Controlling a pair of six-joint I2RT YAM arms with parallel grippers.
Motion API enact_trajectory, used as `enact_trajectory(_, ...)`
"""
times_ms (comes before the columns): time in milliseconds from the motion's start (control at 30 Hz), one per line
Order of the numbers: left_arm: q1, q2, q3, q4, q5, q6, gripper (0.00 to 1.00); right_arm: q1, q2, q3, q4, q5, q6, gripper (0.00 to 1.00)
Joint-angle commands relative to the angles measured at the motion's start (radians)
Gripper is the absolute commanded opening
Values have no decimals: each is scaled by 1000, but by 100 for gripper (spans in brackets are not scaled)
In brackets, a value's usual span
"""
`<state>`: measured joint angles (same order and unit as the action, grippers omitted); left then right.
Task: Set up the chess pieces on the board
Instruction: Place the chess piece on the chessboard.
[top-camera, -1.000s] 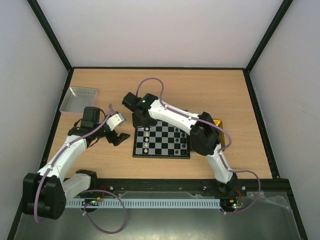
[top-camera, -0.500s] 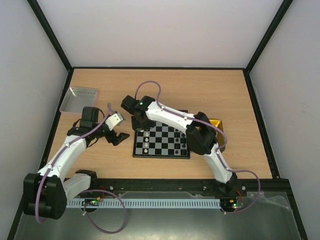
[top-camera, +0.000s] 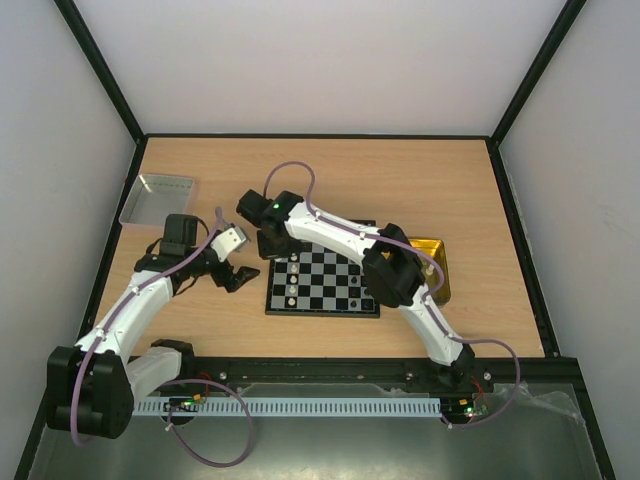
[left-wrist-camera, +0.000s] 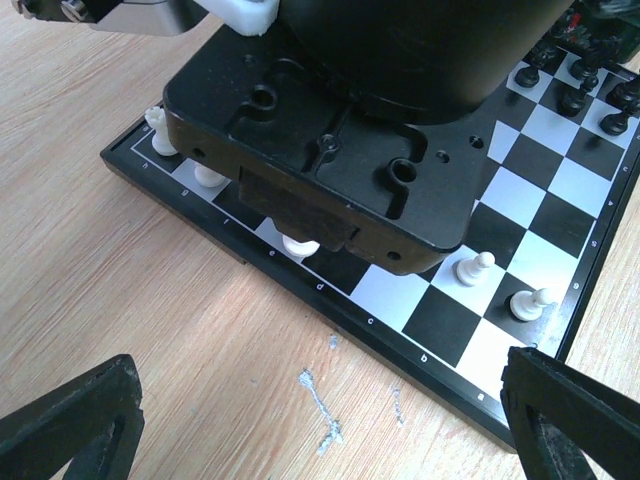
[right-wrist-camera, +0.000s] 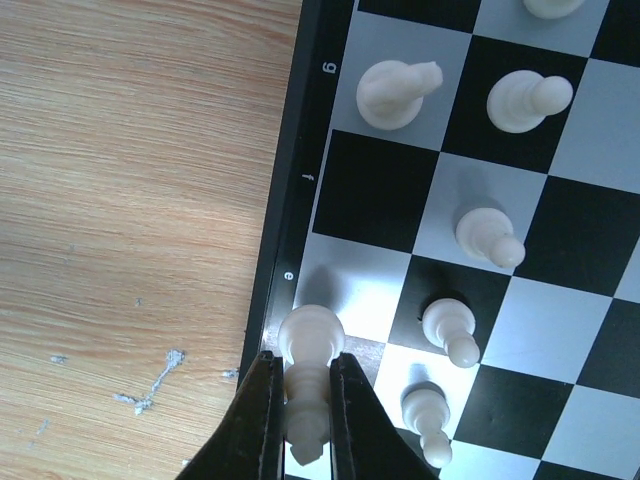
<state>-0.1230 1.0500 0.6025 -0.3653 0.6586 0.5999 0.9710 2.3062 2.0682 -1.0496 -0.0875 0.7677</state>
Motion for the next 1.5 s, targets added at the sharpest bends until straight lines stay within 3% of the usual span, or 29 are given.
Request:
enact_trajectory(0,9,1,-13,-4,35,19,97,5,27,30,-30,25,-10,2)
enact_trajectory(1467,16,5,-9,-22,55,33,97,-14,36,26,-30,61,-3,2)
